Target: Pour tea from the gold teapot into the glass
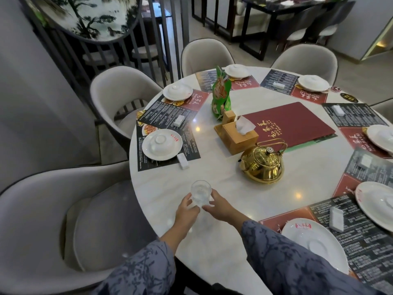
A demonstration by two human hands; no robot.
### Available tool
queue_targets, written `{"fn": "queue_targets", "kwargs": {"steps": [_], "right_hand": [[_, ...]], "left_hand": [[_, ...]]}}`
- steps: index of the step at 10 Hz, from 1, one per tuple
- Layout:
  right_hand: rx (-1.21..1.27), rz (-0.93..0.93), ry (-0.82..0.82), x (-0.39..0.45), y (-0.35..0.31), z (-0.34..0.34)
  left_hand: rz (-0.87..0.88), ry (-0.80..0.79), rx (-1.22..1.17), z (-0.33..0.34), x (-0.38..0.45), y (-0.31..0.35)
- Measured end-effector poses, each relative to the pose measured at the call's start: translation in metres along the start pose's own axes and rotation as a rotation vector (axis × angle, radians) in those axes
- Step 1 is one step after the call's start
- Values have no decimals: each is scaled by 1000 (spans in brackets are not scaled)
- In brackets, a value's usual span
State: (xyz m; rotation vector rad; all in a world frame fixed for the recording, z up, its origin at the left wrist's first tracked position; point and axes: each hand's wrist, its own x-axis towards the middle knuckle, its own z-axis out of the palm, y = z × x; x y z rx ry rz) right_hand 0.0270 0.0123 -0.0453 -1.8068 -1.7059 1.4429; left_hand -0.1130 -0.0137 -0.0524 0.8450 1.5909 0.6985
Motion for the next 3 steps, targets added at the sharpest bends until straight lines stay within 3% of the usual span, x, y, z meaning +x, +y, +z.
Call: {"fn": "queue_targets", "kwargs": {"steps": [2, 3], "right_hand": [[-1, -10, -23, 1, -7, 0], [-41, -25, 56, -3, -12, 4]], "left_hand": [[-5, -41, -6, 1, -2, 4], [-8, -44, 10, -5, -8, 6]]}}
